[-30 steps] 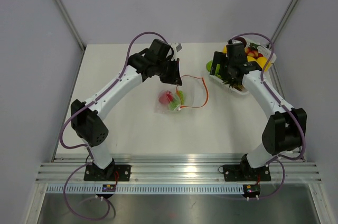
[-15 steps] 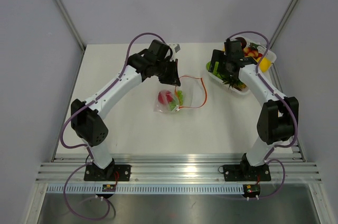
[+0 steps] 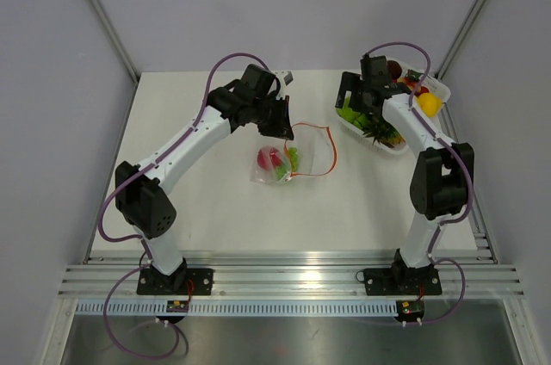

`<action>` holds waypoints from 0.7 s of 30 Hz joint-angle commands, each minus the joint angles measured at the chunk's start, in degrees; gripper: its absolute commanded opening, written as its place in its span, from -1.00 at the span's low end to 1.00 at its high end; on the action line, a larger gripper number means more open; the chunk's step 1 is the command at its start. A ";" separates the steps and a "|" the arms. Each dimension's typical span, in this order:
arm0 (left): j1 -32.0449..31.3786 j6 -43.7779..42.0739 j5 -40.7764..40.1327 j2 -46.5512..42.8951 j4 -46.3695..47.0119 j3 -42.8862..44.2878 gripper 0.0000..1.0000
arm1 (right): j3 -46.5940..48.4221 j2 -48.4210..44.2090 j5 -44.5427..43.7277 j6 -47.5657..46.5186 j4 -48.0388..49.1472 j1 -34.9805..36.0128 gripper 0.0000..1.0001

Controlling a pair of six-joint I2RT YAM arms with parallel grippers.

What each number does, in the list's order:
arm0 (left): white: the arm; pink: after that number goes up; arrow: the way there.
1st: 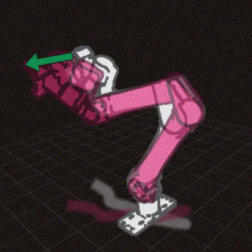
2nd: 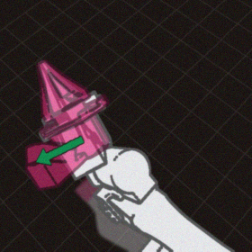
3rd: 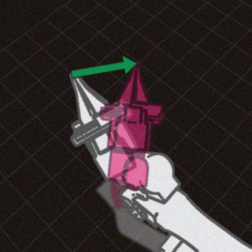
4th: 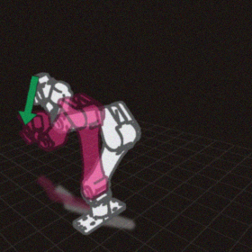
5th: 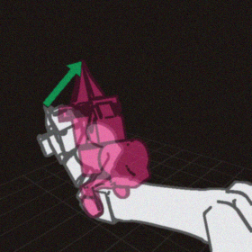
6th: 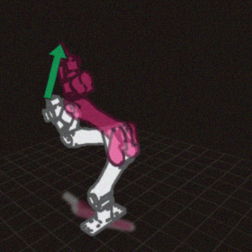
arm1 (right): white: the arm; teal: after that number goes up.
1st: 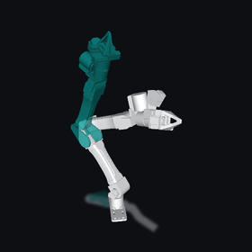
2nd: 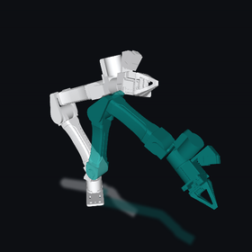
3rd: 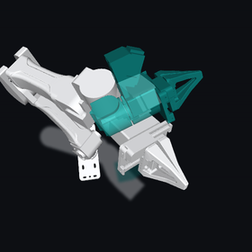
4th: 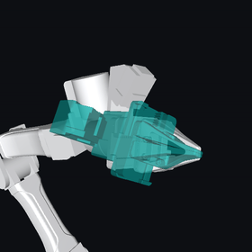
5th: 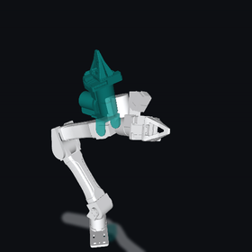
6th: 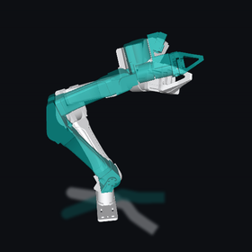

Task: Place the food in the zip-top bag and seal the zipper
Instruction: Pick up the fake fruit from the bin.

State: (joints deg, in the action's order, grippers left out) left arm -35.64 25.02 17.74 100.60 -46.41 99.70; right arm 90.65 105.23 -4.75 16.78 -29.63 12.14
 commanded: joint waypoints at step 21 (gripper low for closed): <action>0.39 -0.49 0.54 -2.16 1.68 0.14 -1.00 | 5.50 7.27 4.49 -0.60 4.31 -2.30 0.68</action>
State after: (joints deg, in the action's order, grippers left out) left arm -35.57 25.04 17.72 100.60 -46.46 99.70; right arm 94.61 112.79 -0.89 16.64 -28.12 10.52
